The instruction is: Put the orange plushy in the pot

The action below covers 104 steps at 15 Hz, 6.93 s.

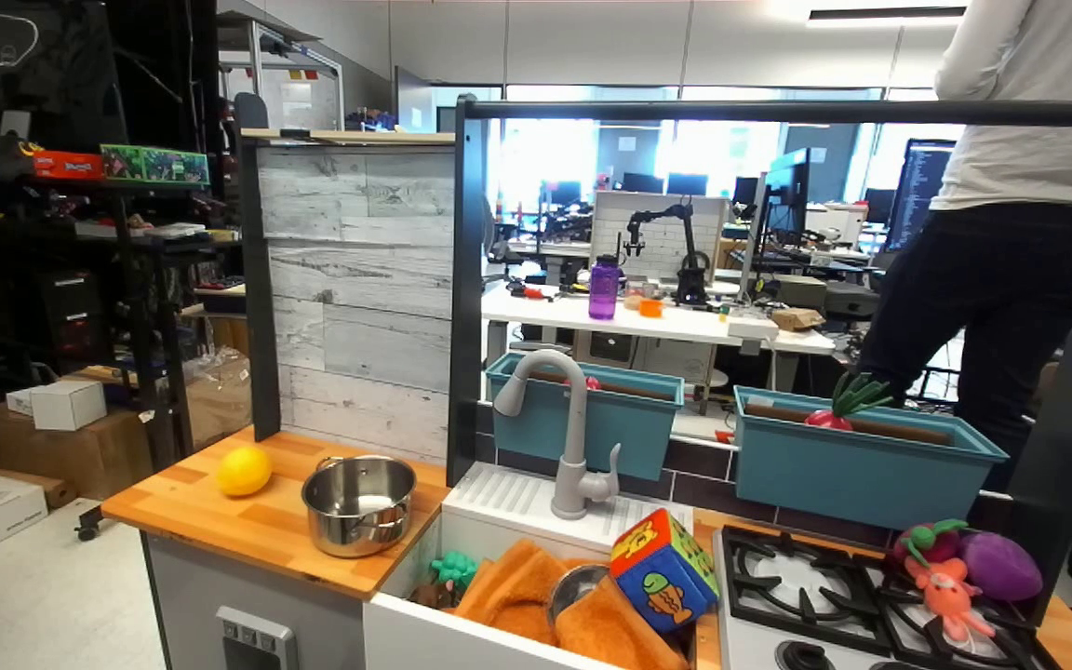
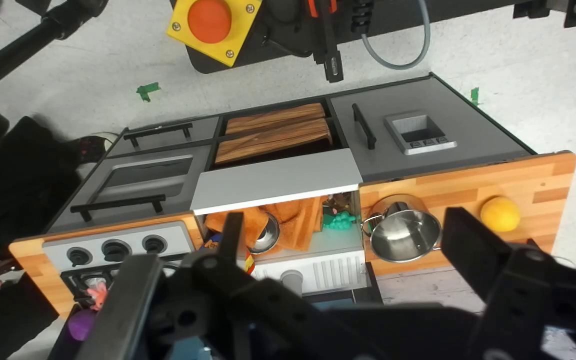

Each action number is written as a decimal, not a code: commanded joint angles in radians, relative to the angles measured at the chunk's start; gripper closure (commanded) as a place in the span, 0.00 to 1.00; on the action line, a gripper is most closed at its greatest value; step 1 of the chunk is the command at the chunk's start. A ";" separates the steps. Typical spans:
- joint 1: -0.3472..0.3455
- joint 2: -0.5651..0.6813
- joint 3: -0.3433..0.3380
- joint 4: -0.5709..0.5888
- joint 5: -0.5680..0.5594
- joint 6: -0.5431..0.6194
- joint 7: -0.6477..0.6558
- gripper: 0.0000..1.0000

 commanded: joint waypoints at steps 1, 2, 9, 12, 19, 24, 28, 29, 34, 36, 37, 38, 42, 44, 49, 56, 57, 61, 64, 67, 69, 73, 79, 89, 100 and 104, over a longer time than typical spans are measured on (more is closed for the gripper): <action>-0.007 0.001 0.008 0.002 0.008 -0.003 -0.006 0.00; -0.007 0.001 0.008 0.002 0.008 -0.003 -0.006 0.00; -0.007 0.001 0.008 0.002 0.008 -0.003 -0.006 0.00; -0.007 0.001 0.008 0.002 0.008 -0.003 -0.006 0.00; -0.007 0.001 0.008 0.002 0.008 -0.003 -0.006 0.00; -0.007 0.001 0.008 0.002 0.008 -0.003 -0.006 0.00; -0.007 0.001 0.008 0.002 0.008 -0.003 -0.006 0.00; -0.007 0.001 0.008 0.002 0.008 -0.003 -0.006 0.00; -0.007 0.001 0.008 0.002 0.008 -0.003 -0.006 0.00; -0.007 0.001 0.008 0.002 0.008 -0.003 -0.006 0.00; -0.007 0.001 0.008 0.002 0.008 -0.003 -0.006 0.00; -0.007 0.001 0.008 0.002 0.008 -0.003 -0.006 0.00; -0.007 0.001 0.008 0.002 0.008 -0.003 -0.006 0.00; -0.007 0.001 0.008 0.002 0.008 -0.003 -0.006 0.00; -0.007 0.001 0.008 0.002 0.008 -0.003 -0.006 0.00; -0.007 0.001 0.008 0.002 0.008 -0.003 -0.006 0.00; -0.007 0.001 0.008 0.002 0.008 -0.003 -0.006 0.00; -0.007 0.001 0.008 0.002 0.008 -0.003 -0.006 0.00; -0.007 0.001 0.008 0.002 0.008 -0.003 -0.006 0.00; -0.007 0.001 0.008 0.002 0.008 -0.003 -0.006 0.00; -0.007 0.001 0.008 0.002 0.008 -0.003 -0.006 0.00; -0.007 0.019 0.019 0.006 0.001 0.000 0.003 0.00; 0.011 0.215 0.069 0.076 -0.005 0.055 0.052 0.00; 0.080 0.817 0.134 0.323 -0.017 0.381 0.081 0.00; 0.243 1.349 0.185 0.822 -0.045 0.430 0.053 0.00; 0.283 1.423 0.217 0.901 -0.056 0.437 0.013 0.00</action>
